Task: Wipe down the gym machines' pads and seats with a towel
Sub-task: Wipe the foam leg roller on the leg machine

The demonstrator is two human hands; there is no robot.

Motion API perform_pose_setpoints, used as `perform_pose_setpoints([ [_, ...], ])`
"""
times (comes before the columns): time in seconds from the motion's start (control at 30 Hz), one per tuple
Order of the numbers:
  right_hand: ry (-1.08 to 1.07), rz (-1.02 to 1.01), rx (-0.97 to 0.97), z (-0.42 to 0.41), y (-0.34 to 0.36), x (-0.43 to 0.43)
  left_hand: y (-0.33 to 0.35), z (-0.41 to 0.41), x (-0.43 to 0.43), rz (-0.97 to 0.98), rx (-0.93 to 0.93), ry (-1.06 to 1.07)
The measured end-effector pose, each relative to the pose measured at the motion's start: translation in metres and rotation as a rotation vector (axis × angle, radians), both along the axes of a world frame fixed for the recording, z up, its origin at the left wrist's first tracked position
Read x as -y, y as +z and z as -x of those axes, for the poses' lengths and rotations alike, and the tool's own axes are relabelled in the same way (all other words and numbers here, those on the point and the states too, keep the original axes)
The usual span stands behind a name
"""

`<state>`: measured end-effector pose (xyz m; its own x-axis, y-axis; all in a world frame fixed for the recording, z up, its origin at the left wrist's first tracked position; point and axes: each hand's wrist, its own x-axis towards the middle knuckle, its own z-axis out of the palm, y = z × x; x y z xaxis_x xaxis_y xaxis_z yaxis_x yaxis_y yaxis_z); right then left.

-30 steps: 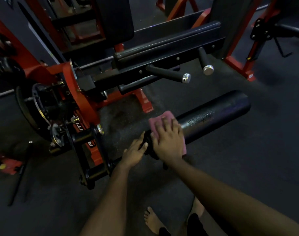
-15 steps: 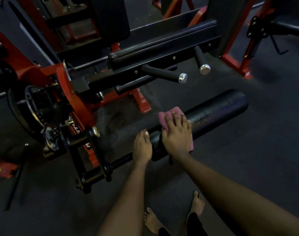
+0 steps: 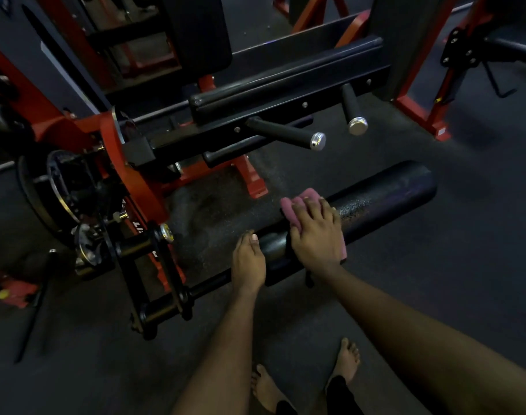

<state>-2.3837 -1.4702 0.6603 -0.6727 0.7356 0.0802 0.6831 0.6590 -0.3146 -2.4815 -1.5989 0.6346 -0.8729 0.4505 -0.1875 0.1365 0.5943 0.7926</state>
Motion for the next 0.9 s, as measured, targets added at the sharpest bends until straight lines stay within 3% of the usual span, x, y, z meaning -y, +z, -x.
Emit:
perform_pose_setpoints([
  [0.13, 0.26, -0.067, -0.004, -0.011, -0.005, -0.009, 0.001, -0.003, -0.002, 0.015, 0.004, 0.023],
  [0.27, 0.013, -0.007, 0.003, -0.004, 0.0, -0.01, -0.001, -0.003, -0.005, 0.033, 0.009, 0.042],
  [0.37, 0.27, -0.078, -0.001, -0.017, -0.008, -0.019, 0.001, -0.005, -0.008, 0.051, -0.078, 0.038],
  [0.5, 0.044, 0.01, 0.002, -0.015, -0.003, -0.026, 0.008, -0.012, -0.019, 0.093, -0.22, -0.019],
  [0.63, 0.286, -0.053, 0.015, -0.026, -0.004, -0.042, 0.005, -0.023, -0.028, 0.187, -0.245, -0.019],
  [0.77, 0.033, 0.026, 0.0, -0.021, 0.001, -0.046, 0.005, -0.026, -0.029, 0.229, -0.268, 0.0],
  [0.9, 0.292, -0.043, 0.035, -0.035, 0.0, -0.068, 0.003, -0.024, -0.027, 0.254, -0.297, -0.02],
])
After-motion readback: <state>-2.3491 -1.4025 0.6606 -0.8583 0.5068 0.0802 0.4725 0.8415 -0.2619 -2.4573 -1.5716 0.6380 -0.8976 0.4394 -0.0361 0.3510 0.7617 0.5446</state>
